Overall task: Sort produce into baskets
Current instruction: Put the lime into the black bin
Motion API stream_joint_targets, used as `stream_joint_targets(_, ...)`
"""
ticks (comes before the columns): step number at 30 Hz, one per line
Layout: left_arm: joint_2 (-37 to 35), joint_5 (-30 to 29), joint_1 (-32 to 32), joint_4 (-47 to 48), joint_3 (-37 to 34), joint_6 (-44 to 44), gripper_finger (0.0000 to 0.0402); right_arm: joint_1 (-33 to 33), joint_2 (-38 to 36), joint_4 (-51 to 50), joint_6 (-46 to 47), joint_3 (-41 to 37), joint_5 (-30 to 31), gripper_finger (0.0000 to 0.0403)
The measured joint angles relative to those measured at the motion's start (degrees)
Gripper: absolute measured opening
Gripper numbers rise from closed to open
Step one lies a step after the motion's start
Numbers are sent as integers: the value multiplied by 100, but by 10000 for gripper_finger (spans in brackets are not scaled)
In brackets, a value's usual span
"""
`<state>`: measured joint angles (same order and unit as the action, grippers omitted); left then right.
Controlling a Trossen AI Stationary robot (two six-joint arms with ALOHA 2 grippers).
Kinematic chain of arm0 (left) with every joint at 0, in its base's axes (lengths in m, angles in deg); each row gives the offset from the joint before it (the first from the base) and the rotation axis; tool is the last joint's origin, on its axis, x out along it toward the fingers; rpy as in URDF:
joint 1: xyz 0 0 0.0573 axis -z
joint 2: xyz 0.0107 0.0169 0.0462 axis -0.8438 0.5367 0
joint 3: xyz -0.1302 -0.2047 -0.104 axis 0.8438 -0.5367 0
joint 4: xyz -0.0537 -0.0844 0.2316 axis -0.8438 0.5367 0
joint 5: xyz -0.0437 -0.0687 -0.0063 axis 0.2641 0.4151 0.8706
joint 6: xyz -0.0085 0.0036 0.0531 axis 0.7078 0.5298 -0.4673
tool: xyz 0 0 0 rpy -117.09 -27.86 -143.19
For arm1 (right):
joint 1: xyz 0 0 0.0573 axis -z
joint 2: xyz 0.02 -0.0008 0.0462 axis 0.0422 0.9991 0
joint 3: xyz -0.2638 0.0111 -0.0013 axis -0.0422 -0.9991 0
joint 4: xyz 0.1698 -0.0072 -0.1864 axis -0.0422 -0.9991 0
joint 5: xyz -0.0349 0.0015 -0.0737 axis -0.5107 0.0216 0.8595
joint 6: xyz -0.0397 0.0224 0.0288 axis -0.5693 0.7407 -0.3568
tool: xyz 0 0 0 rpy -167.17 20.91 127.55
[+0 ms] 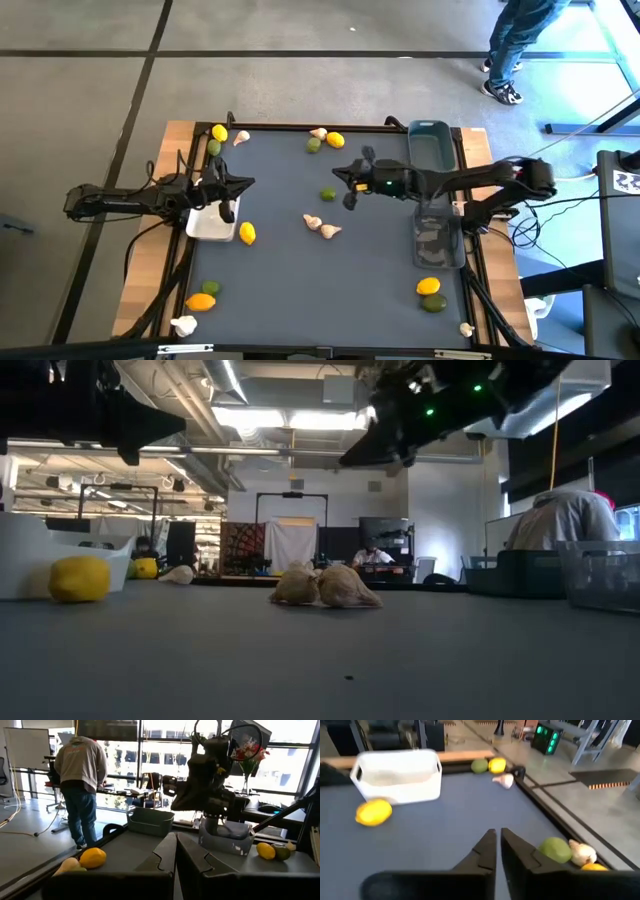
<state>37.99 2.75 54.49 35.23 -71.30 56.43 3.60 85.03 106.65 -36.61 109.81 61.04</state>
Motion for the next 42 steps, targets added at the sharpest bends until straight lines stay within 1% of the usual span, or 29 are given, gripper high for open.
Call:
stream_joint_targets(6, 0, 0, -4, -35, 0, 101, 6, 0, 564, -692, 31, 372, -164, 121)
stream_joint_targets(12, 0, 0, -4, 2, 0, 101, 6, 75, 895, -1047, 281, 407, -168, 213)
stream_joint_targets(15, 0, 0, -4, 3, 0, 106, 6, 164, 1045, -1021, 380, 407, -243, 247)
stream_joint_targets(18, 0, 0, -4, 4, -2, 103, 6, 237, 1217, -1013, 383, 409, -359, 270)
stream_joint_targets(21, 0, 0, -4, 4, 0, 106, 6, 284, 1401, -978, 357, 408, -563, 281)
stream_joint_targets(24, 0, 2, -4, 7, 0, 107, 6, 313, 1580, -848, 330, 407, -706, 281)
stream_joint_targets(37, 0, 2, -4, 9, 0, 101, 6, 341, 2302, -447, 172, 407, -711, 268)
stream_joint_targets(42, 0, 2, -4, 11, 0, 101, 6, 341, 2427, -411, 91, 407, -737, 261)
